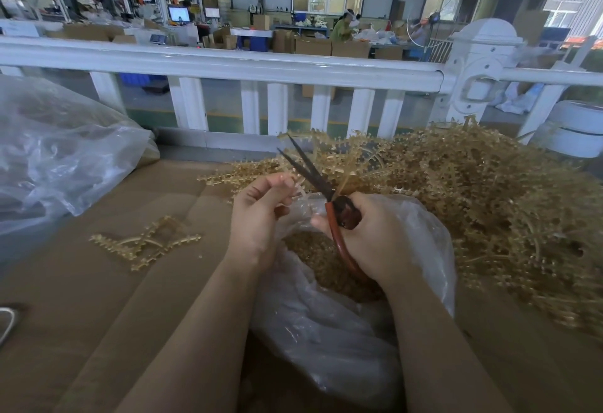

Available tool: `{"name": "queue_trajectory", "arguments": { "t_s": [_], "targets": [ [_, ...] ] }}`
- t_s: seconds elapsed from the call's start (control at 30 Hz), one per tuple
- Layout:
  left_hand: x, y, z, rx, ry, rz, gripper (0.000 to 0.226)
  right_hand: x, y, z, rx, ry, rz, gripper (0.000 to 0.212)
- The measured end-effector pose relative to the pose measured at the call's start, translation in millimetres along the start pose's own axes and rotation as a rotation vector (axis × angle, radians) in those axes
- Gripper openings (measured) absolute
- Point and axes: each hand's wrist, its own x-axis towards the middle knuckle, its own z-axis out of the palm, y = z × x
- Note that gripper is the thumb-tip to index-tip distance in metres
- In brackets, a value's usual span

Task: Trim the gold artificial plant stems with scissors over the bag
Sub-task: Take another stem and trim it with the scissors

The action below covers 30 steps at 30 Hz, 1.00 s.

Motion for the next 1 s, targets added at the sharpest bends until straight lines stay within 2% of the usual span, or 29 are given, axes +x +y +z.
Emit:
{"name": "queue_trajectory", "arguments": {
  "t_s": [0.1,0.2,0.27,0.43,0.57,0.63,0.73,0.83,1.0],
  "targets": [
    [1.2,-0.6,-1.1,-0.004,-0.006,0.032,0.029,-1.1,-3.6,-1.3,-0.126,0.007,-0.066,0.044],
    [0.9,-0.3,-0.4,-0.015,-0.030,0.040,0.045,-2.4,-5.4,-2.9,-0.163,-0.012,-0.068,0.045],
    [0.8,-0.2,-0.5,-0.010,-0.041,0.035,0.048,-2.9,-6.0,-3.6,-0.178,-0.011,-0.079,0.044],
    [1.5,-0.9,-2.0,0.006,-0.046,0.010,0.050,-2.1,-4.3,-1.7,-0.204,0.021,-0.088,0.059],
    [0.6,-1.8,-1.1,0.016,-0.049,-0.006,0.044,-2.9,-5.2,-1.5,-0.240,0.087,-0.134,0.053],
    [0.3,-1.7,-0.5,0.017,-0.041,-0.011,0.034,-3.2,-5.4,-1.2,-0.250,0.114,-0.149,0.049],
    [0.8,-1.3,-0.4,0.019,-0.033,-0.019,0.023,-3.3,-3.7,0.3,-0.248,0.143,-0.159,0.055],
    [0.6,-0.7,-0.2,0.003,-0.042,-0.035,0.021,-3.3,-2.4,0.9,-0.248,0.150,-0.161,0.063],
    [1.2,-1.4,-0.8,-0.040,-0.064,-0.067,0.026,-2.1,0.6,1.5,-0.250,0.117,-0.129,0.062]
  ]
}}
